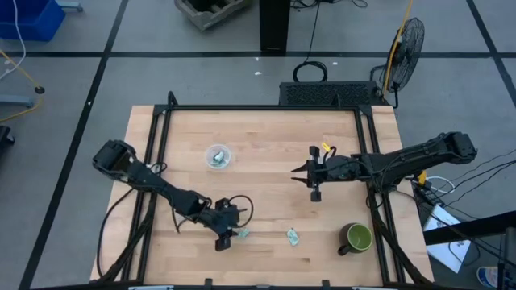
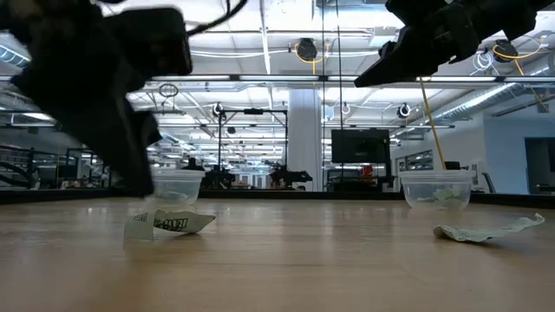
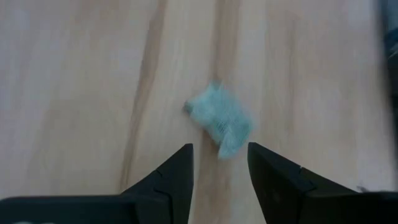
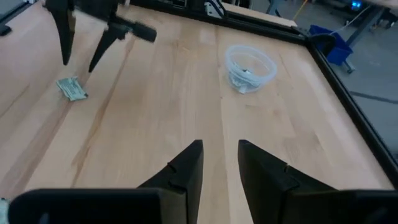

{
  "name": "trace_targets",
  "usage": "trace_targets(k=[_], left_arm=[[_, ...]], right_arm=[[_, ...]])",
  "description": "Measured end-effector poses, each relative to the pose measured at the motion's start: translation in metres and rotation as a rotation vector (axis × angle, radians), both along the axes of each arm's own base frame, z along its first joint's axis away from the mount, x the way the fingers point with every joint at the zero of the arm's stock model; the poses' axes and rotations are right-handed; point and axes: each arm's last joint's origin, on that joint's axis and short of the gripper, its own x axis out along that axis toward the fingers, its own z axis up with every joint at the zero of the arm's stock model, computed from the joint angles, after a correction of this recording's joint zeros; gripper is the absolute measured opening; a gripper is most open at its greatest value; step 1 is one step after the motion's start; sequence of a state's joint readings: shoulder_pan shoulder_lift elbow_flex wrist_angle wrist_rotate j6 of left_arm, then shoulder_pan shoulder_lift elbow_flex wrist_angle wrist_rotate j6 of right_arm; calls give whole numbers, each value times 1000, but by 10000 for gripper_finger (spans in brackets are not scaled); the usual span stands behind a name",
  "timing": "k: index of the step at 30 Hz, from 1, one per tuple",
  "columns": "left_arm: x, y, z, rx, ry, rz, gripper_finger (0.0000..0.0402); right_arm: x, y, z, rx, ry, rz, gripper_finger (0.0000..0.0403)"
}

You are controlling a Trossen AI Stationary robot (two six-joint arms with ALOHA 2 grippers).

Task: Pick and place Stevia / Truvia into bins
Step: Put the stevia packet into the left transparent container

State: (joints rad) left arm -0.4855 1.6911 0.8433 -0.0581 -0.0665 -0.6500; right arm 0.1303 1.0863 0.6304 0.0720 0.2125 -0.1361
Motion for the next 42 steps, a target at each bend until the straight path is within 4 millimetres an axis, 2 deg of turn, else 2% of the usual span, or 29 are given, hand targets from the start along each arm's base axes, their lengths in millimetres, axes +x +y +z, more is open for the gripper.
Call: trace_targets(k=[8, 17, 20, 26, 29, 32, 34, 38, 42], left_arm=[[6, -8, -31, 11, 42, -4, 159], [7, -7, -27, 37, 9, -28, 152], [8, -4, -28, 55, 4, -50, 123], [12, 3, -28, 96, -5, -91, 24], [13, 7, -28, 103, 0, -114, 9], [8, 13, -20, 152, 10, -135, 6], [3, 20, -6, 199, 3, -123, 4], [-18, 40, 33, 370, -2, -3, 8], [-44, 69, 76, 561, -73, 197, 4]], right_arm=[[1, 0, 3, -13, -27, 8, 93], [1, 0, 3, -62, -24, 31, 94], [1, 0, 3, -76, -25, 37, 93], [1, 0, 3, -81, -24, 40, 93], [1, 0, 3, -82, -24, 40, 94], [1, 0, 3, -83, -24, 41, 93], [1, 0, 3, -94, -23, 46, 93], [2, 0, 3, -103, -28, 50, 93], [3, 0, 6, -100, -56, 49, 94]])
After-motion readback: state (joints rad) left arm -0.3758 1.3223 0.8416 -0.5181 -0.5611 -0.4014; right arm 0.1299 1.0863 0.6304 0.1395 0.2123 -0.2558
